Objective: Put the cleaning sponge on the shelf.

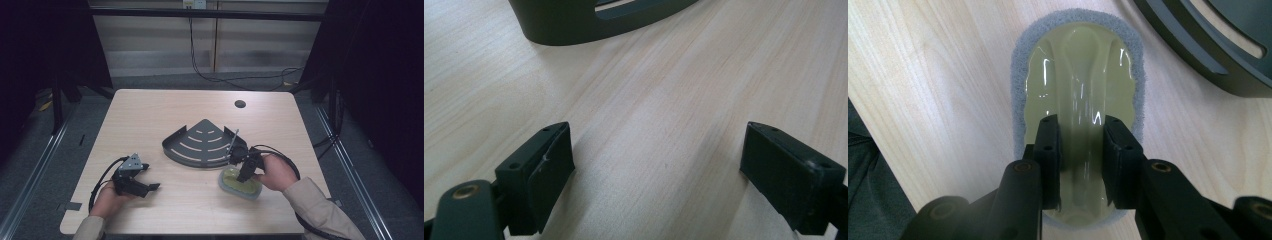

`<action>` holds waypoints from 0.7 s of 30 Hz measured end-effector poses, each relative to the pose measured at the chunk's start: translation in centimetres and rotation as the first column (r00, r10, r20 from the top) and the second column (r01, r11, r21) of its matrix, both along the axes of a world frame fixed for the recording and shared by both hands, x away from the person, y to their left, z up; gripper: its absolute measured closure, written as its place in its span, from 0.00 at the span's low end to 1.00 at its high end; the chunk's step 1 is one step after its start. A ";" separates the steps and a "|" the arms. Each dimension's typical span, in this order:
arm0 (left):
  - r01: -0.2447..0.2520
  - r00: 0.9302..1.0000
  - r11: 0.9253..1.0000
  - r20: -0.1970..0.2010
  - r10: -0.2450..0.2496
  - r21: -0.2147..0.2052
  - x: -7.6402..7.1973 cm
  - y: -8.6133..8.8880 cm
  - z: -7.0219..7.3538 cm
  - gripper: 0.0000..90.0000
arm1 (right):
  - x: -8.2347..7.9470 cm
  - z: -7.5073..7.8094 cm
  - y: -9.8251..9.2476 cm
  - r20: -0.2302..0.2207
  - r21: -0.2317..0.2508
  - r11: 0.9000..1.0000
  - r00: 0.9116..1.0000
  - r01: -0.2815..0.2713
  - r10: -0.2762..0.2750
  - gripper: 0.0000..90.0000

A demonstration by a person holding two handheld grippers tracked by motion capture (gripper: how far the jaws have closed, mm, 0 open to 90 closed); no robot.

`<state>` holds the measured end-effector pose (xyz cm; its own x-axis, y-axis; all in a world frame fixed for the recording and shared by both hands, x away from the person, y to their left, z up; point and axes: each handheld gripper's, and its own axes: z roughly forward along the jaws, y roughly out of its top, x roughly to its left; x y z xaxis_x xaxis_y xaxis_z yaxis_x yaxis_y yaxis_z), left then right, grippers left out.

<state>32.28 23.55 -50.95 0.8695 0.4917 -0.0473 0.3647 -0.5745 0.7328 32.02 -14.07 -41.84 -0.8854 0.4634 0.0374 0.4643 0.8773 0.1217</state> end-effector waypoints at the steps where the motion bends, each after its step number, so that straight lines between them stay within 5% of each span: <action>1: 0.000 1.000 1.000 0.000 0.000 0.000 0.0 0.0 0.0 0.15 | 0.0 0.1 0.0 0.001 -0.002 1.000 1.000 0.002 -0.002 0.80; 21: -0.001 1.000 1.000 -0.001 0.001 0.002 0.0 0.0 0.0 0.15 | 0.8 3.1 -1.1 -0.022 -0.014 1.000 1.000 0.017 -0.017 0.80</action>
